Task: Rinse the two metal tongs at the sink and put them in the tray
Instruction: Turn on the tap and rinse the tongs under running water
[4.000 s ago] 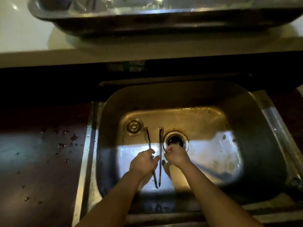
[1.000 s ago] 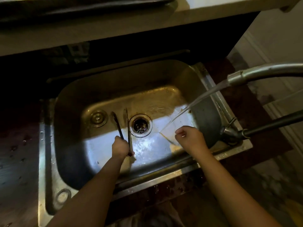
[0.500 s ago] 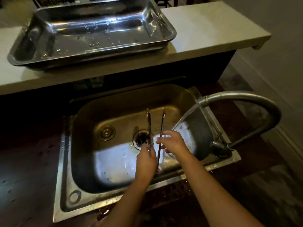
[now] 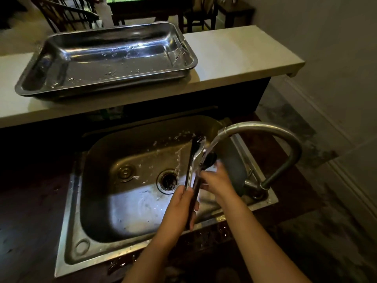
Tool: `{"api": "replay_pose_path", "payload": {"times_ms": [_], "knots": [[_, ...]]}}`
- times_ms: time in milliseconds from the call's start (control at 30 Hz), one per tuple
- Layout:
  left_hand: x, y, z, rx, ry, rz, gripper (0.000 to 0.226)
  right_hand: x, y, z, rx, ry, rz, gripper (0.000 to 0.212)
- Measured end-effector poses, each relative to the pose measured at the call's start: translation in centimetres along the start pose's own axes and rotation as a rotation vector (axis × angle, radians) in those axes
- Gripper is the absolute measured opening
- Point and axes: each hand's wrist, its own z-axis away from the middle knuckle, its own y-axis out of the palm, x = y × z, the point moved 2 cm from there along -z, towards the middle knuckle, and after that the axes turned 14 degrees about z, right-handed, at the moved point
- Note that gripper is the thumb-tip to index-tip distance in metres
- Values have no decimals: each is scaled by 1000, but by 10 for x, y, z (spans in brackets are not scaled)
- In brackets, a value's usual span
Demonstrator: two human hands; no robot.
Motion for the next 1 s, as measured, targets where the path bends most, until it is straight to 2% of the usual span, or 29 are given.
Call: {"api": "replay_pose_path", "payload": {"times_ms": [33,67,100,133,200,233,267,367,467,533,700,767,833,900,1000], "knots": [[-2,0,5,-2,12,-9,25,5,-3,-5,-25,-25,5,78],[-4,-1,10,-6,28,-24,26,11,-5,-10,-49,-60,47,86],[-6,-1,13,-8,45,-43,27,17,-7,-17,-73,-93,100,83],[-8,-1,15,-10,54,-59,27,21,-8,-23,-102,-122,166,71],[-12,-4,16,-19,57,-77,25,30,-12,-35,-203,-142,353,29],[-14,-6,17,-16,58,-98,24,34,-16,-37,-262,-142,445,15],[-15,-8,18,-7,59,-127,24,36,-19,-39,-311,-150,517,10],[-18,-8,14,-5,47,-165,25,33,-21,-37,-320,-182,760,19],[-21,-5,4,-30,29,-149,24,16,8,-21,-112,-329,971,38],[-23,-6,-1,-40,21,-115,24,1,23,-10,-89,-424,1175,45],[-16,-8,3,-41,26,-138,24,2,-5,-10,-218,-419,1311,47],[-16,-5,1,-44,43,-147,25,7,-11,-7,-262,-549,1394,46],[-18,-6,-5,-63,51,-131,27,5,-2,13,-186,-786,1306,44],[-21,-7,-8,-65,53,-118,31,-2,5,32,-113,-928,1215,45],[-21,-8,-9,-42,36,-64,28,8,-11,24,-157,-941,1203,35]]}}
